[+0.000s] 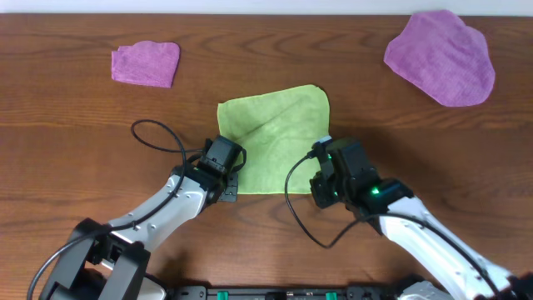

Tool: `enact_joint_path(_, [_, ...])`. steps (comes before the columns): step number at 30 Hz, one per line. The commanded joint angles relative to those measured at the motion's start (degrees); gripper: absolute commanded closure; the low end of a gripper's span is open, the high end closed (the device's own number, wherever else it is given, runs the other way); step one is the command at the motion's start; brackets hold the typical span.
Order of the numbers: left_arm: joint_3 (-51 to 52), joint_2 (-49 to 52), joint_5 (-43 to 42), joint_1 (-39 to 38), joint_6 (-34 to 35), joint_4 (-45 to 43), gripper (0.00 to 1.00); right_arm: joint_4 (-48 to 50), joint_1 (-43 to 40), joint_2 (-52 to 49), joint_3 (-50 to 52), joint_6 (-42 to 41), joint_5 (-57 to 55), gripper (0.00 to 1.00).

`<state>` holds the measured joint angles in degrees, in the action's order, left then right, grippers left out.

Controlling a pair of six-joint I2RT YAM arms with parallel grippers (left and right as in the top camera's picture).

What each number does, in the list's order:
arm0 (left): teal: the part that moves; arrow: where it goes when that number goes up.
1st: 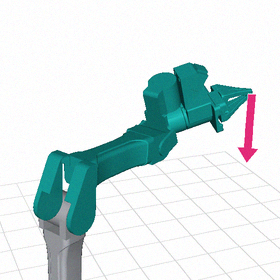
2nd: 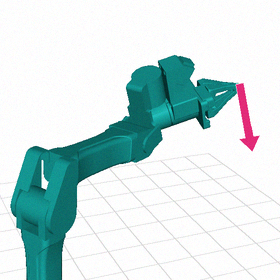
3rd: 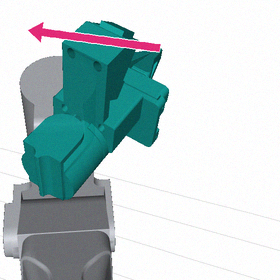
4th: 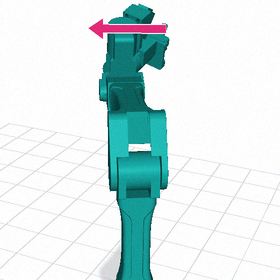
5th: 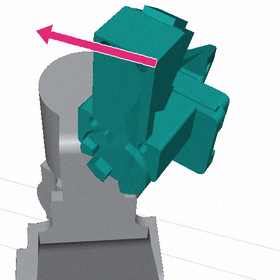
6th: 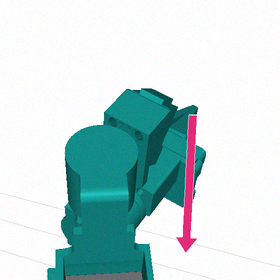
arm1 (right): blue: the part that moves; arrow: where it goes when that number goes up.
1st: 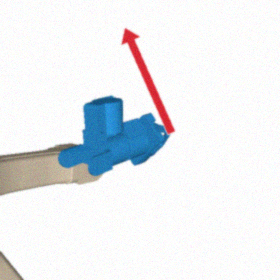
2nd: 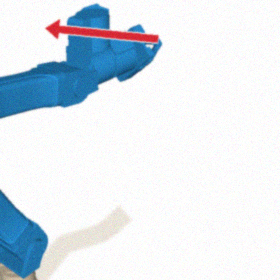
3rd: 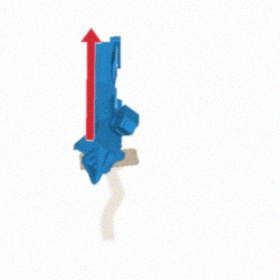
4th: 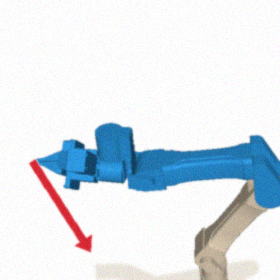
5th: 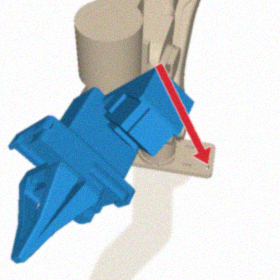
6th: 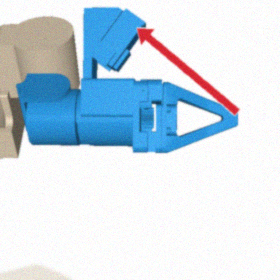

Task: Fold the cloth

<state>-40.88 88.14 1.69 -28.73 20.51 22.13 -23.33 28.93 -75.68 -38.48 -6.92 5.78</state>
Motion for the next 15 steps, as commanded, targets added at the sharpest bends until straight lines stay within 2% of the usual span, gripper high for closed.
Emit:
enact_joint_path(1, [-1.0, 0.6, -0.3, -0.2, -1.0, 0.1, 0.94, 1.5, 0.5, -4.2, 0.4, 0.8, 0.5, 0.99])
enact_joint_path(15, [-1.0, 0.6, -0.3, -0.2, -1.0, 0.1, 0.94, 7.0, 0.4, -11.6, 0.4, 0.8, -2.1, 0.99])
